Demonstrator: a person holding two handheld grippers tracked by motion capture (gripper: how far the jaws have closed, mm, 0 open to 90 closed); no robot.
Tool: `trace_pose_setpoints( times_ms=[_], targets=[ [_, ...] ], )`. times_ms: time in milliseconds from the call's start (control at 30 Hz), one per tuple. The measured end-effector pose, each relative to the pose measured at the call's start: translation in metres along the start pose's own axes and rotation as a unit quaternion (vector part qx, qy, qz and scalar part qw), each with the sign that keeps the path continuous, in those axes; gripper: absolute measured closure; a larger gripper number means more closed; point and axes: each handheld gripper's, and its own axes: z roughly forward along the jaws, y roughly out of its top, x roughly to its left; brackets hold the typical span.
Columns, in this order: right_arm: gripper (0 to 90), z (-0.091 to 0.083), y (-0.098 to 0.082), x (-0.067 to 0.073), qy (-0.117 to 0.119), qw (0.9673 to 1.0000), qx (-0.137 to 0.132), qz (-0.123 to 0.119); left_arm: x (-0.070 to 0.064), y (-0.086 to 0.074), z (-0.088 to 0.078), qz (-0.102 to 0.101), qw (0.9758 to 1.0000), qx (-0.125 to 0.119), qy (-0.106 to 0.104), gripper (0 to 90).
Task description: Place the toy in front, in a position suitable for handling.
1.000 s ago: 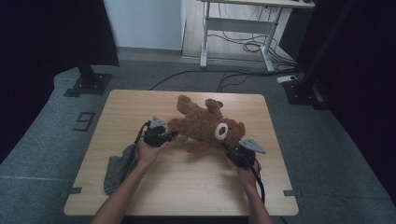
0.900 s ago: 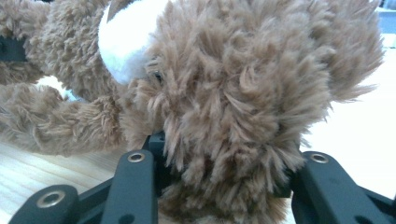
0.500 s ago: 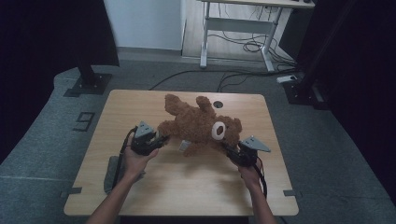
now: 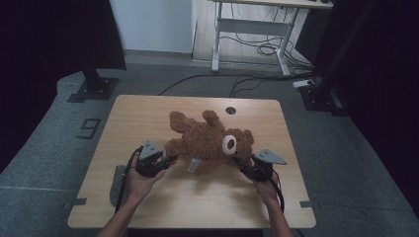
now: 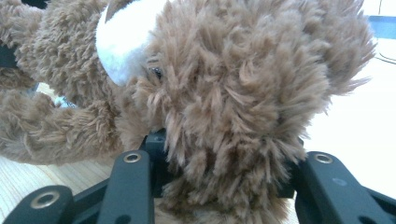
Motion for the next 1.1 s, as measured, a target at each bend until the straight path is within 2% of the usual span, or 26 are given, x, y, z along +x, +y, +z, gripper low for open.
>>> trace_pose_setpoints(
  times_ms=[300,433,633,900,1100],
  targets=[
    [54.5,-0.005,-0.003,0.004,0.01,0.9999,0.006,-0.009,-0.004,-0.01,-0.007,-0.001,1.0,0.006,-0.004,69.9],
    [54.5,-0.008,-0.01,0.003,0.014,0.9997,0.018,-0.01,-0.01,-0.02,-0.005,0.003,0.9998,0.019,-0.007,69.9],
    [54.4,-0.011,-0.018,0.001,0.015,0.9993,0.033,-0.013,-0.012,-0.03,0.0,-0.008,0.9994,0.028,-0.017,69.7],
    [52.9,-0.008,-0.025,-0.002,0.023,0.9986,0.047,-0.009,-0.015,-0.039,0.001,-0.01,0.9992,0.035,-0.016,68.9],
    [50.8,-0.004,-0.03,-0.006,0.034,0.9976,0.06,0.004,-0.013,-0.045,0.0,-0.016,0.9989,0.04,-0.017,67.9]
  ],
)
